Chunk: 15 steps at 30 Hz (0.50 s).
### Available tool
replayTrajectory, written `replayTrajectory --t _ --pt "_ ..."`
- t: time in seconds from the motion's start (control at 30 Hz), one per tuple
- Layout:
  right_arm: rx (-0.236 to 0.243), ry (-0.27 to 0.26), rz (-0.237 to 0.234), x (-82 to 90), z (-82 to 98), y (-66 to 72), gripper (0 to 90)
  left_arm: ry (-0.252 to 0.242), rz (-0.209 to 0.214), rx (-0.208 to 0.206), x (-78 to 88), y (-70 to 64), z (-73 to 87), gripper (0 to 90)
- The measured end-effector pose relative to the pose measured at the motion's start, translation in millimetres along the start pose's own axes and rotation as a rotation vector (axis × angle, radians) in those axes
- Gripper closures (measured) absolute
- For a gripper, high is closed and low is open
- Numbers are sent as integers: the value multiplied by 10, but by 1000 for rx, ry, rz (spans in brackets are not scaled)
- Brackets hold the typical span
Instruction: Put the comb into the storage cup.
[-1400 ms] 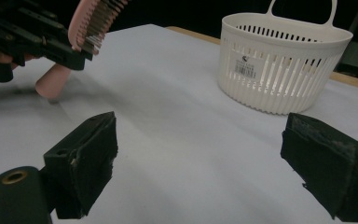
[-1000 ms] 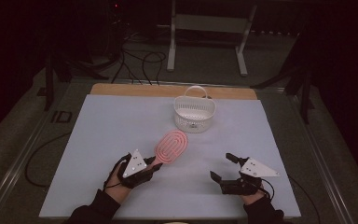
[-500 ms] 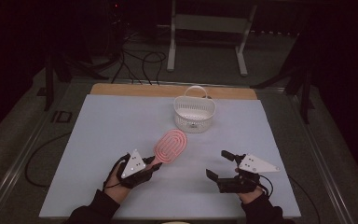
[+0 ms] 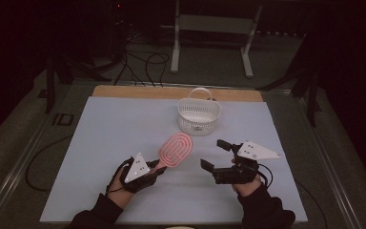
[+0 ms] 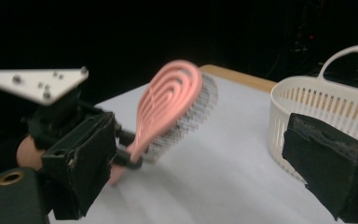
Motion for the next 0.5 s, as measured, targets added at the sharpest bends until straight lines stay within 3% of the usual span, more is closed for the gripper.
replayTrajectory --t 0.5 --pt "-30 -9 16 -281 -218 52 85 -10 -6 3 29 22 -19 716"
Point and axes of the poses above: each handheld gripper's, and its own axes: x roughly backward along the jaws, z roughly out of its underside, y roughly to its left, the point moved 9 cm from there along -x, roughly forward along the jaws, and after that the axes turned 10 degrees about -x, right-handed, at the moved point
